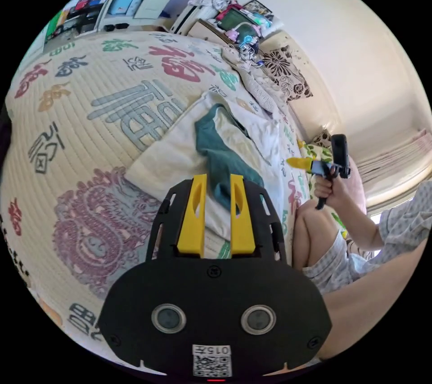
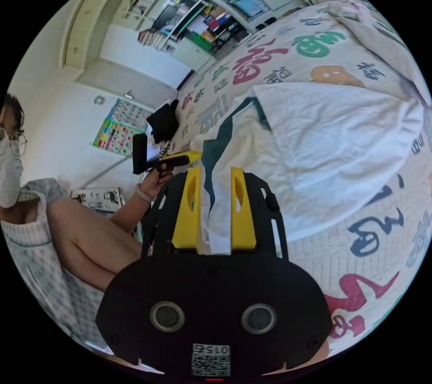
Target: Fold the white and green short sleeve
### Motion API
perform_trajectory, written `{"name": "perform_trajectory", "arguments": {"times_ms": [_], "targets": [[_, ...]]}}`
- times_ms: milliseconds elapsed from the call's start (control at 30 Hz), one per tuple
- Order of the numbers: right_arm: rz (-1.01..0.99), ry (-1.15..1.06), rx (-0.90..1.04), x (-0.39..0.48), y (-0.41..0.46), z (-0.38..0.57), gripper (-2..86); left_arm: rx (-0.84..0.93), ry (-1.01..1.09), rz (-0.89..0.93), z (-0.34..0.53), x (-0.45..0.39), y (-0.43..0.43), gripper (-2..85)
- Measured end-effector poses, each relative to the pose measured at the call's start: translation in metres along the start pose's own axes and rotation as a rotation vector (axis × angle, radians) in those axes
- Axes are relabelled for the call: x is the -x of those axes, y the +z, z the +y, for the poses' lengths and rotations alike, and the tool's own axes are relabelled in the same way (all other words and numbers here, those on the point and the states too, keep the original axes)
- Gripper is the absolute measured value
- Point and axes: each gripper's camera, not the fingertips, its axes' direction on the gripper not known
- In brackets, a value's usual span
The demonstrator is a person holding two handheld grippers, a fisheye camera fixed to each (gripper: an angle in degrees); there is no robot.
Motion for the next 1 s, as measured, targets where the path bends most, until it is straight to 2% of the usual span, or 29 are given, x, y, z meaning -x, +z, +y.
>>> {"name": "perform_trajectory", "arguments": {"times_ms": [100,233,333,500,567,633,700,800,933,1000], "targets": [[0.042,-0.039,0.100,0.018,0.041,-0.028,11.1,-0.025,0.047,0.133,-0.025,-0.008,0.026,0.8],[0.030,0.003,-0.047,0.015,0.018,-0.034,12.0,0.065,0.368,0.204,-0.040,-0.067,0.054,-0.4],[0.057,0.038,-0.031,0.012,0.010,-0.026,13.7,0.157,0.455,0.228,-0.033,-0.089,0.082,-0.5],[0.169,0.111,-0.016,0.012,0.028,-0.016,16.0,0.253,0.526,0.236,-0.022,-0.113,0.125,-0.7],[0.212,0.083,0.008,0.025,0.038,-0.014,16.0,0.270,0.570,0.199,-0.020,-0.125,0.136,-0.7],[0.345,0.024,0.079,0.042,0.055,-0.011,14.6,0.260,0.592,0.200,-0.022,-0.136,0.147,-0.7],[0.438,-0.023,0.071,0.054,0.058,-0.008,12.4,0.261,0.612,0.201,-0.023,-0.146,0.155,-0.8],[0.436,-0.101,0.053,0.070,0.057,-0.006,10.1,0.286,0.667,0.203,-0.018,-0.163,0.173,-0.8],[0.513,-0.090,0.280,0.054,0.096,-0.007,8.8,0.278,0.711,0.210,-0.009,-0.185,0.195,-0.7],[0.514,-0.055,0.235,0.046,0.093,-0.002,7.0,0.305,0.722,0.199,-0.007,-0.191,0.205,-0.7]]}}
